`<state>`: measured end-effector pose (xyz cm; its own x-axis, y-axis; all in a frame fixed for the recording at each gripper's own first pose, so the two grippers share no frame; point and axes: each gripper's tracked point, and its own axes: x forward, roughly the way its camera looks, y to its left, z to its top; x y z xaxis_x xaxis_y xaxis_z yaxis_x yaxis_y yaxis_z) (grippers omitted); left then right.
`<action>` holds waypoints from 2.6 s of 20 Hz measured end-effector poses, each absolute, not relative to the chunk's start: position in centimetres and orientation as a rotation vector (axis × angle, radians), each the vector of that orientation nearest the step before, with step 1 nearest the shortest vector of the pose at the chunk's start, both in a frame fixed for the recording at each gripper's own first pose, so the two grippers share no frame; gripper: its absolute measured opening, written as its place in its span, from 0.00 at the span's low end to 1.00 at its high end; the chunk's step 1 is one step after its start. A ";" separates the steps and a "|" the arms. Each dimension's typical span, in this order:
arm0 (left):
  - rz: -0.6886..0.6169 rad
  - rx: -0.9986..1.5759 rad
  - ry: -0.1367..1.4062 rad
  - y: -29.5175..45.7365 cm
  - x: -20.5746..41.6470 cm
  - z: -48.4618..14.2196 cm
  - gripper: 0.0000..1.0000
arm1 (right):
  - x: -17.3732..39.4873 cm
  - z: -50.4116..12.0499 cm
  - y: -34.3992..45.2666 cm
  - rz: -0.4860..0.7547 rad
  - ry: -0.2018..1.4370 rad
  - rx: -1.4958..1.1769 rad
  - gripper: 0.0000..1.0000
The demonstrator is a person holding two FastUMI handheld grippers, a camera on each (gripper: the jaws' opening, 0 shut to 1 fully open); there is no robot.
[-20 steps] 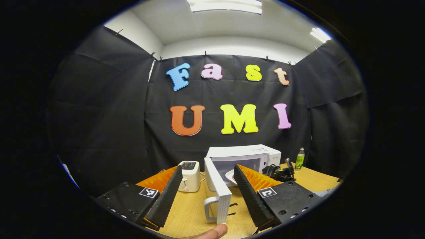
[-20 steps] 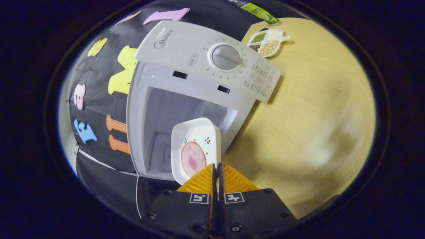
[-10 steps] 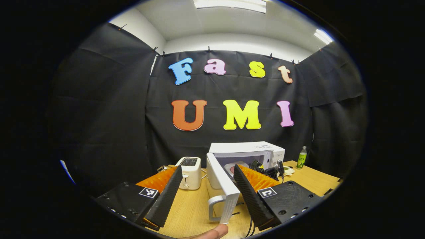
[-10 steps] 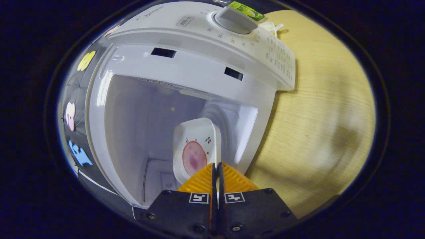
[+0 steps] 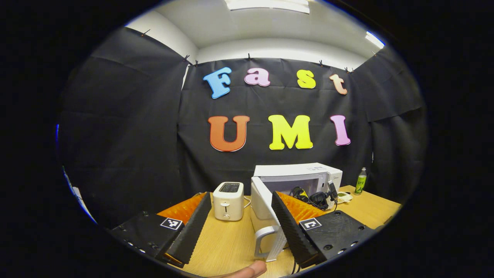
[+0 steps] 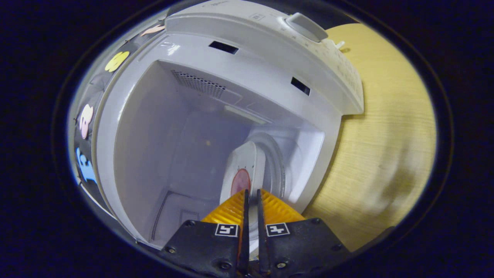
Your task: Open the microwave oven with the left hand, put the food in, and close the microwave oven.
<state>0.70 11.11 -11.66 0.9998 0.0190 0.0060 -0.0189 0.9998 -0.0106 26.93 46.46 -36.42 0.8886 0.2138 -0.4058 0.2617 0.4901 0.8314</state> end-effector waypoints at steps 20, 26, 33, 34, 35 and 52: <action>0.071 -0.031 -0.009 13.3 -5.2 -13.2 0.93 | 20.1 -28.7 42.9 0.377 0.365 0.285 1.00; 0.080 -0.029 -0.001 13.1 -6.3 -14.0 0.93 | 16.2 -21.8 37.3 0.418 0.236 0.146 1.00; 0.072 -0.082 0.054 14.4 -5.9 -17.2 0.67 | 9.4 -14.6 28.3 0.415 0.087 0.037 0.91; 0.066 -0.087 0.057 14.5 -5.7 -17.6 0.63 | 8.3 -13.9 26.8 0.402 0.070 0.018 0.91; 0.059 -0.093 0.059 14.6 -5.4 -17.9 0.48 | 7.3 -13.0 25.4 0.392 0.049 0.000 0.91; -0.110 -0.059 0.201 9.6 3.1 -29.1 0.00 | -7.1 -5.9 10.2 0.316 -0.071 -0.019 0.91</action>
<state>3.08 9.61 -29.07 0.9738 -0.1153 -0.1961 0.1035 0.9922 -0.0695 -7.10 10.18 -5.88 0.9481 0.3109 0.0667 -0.3095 0.9504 -0.0297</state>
